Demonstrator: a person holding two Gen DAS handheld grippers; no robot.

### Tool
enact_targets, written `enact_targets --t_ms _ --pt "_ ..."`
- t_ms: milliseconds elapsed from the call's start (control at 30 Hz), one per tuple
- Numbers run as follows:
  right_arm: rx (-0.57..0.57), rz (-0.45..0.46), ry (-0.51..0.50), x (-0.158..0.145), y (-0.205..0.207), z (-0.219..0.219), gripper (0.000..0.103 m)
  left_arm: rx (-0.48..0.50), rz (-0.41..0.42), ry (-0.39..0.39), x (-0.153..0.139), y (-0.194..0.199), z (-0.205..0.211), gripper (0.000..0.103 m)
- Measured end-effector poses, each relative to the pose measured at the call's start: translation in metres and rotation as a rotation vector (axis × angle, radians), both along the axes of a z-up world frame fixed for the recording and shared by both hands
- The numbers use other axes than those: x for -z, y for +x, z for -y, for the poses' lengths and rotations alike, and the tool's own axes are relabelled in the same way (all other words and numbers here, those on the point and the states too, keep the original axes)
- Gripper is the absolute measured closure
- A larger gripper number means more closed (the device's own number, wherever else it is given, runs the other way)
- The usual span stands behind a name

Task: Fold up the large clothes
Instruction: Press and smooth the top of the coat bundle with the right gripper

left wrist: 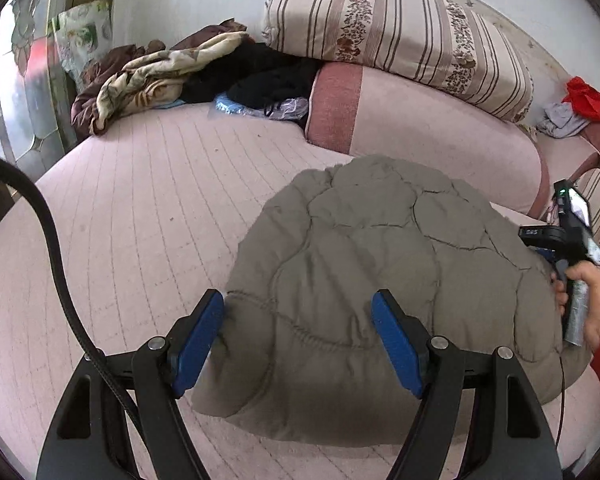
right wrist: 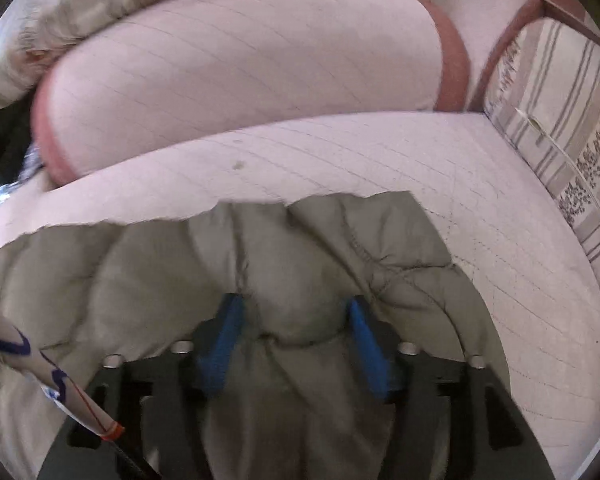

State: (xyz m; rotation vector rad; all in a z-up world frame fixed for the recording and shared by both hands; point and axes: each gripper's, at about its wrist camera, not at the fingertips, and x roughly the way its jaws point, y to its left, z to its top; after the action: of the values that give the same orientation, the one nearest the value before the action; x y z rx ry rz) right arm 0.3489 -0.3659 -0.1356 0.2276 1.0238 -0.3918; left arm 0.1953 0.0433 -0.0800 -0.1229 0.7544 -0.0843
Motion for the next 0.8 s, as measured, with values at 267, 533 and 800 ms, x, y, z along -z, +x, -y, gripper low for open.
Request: enact_targets --t_ms 267,533,800 --pt "0.062 0.021 -0.049 -0.026 -0.013 0.004 0.035 -0.068 -0.110 0.026 0.013 0.014 -0.018 0.025" --pt "-0.223 0.122 -0.039 -0.076 -0.093 -0.076 0.035 -0.090 -0.233 -0.048 0.029 0.018 -0.030 0.024" --pt "-0.379 0.138 -0.011 -0.055 -0.076 -0.179 0.034 -0.009 -0.191 -0.069 0.015 -0.001 -0.027 0.024"
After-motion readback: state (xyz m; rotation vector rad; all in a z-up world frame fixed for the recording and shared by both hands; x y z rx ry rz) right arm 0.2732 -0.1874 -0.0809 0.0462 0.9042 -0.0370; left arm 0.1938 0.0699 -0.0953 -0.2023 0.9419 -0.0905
